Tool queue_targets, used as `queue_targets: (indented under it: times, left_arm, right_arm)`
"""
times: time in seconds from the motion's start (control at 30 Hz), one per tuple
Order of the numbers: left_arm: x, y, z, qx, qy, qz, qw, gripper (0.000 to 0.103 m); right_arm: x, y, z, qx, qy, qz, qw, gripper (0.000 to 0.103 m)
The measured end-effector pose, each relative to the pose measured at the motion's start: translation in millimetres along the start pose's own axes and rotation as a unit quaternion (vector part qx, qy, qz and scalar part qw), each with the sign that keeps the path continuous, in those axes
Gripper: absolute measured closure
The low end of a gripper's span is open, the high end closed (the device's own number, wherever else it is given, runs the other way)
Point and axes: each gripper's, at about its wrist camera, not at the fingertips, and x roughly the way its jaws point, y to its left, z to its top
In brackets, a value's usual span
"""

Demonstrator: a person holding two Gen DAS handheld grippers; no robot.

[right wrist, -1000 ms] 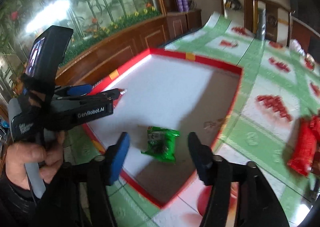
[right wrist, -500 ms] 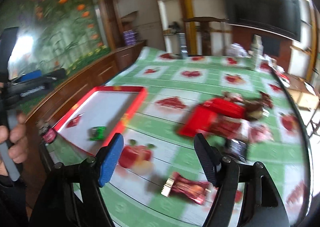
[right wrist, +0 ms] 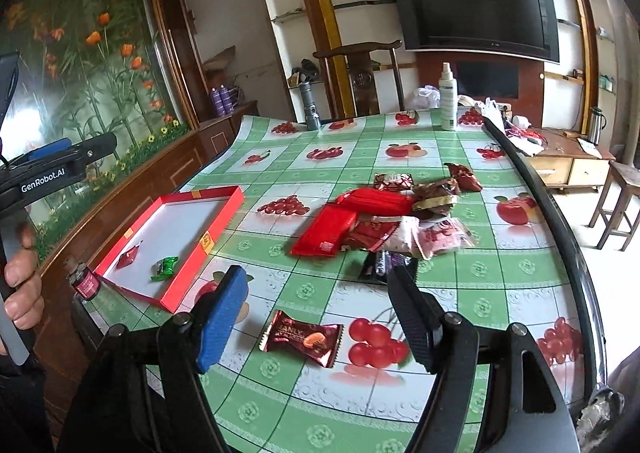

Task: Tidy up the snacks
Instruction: 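Open right tool to drop green packet while left tool releases red packet into tray, then move both tools back toward the remaining snack packets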

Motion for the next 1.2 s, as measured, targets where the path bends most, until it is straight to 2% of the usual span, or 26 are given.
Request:
queue_targets:
  times: [0.3,0.73,0.87,0.93,1.07,1.2]
  left_arm:
    - [-1,-19,-1,0.012,0.007,-0.008,0.9999,0.013]
    - [11,-31,-5,0.022,0.021,-0.012,0.9995,0.013]
    - [30,-31,-10,0.017,0.048,-0.029,0.9983,0.012]
    - [49,-30,-16,0.007,0.081,-0.057,0.995,0.012]
    - [90,-34,-35,-0.008,0.167,-0.138,0.9763,0.012]
    - [101,-64,-53,0.042,0.194,-0.185,0.9626,0.012]
  right_arm:
    - [-4,-17,-11,0.019,0.006,0.004,1.0,0.03]
    - [11,-24,-23,0.023,0.038,0.019,0.999,0.03]
    - [23,-22,-26,0.014,0.057,0.04,0.997,0.03]
    - [32,-22,-30,0.007,0.072,0.053,0.996,0.03]
    - [48,-32,-34,0.016,0.094,0.052,0.994,0.03]
    - [56,-49,-32,0.041,0.105,0.045,0.993,0.03]
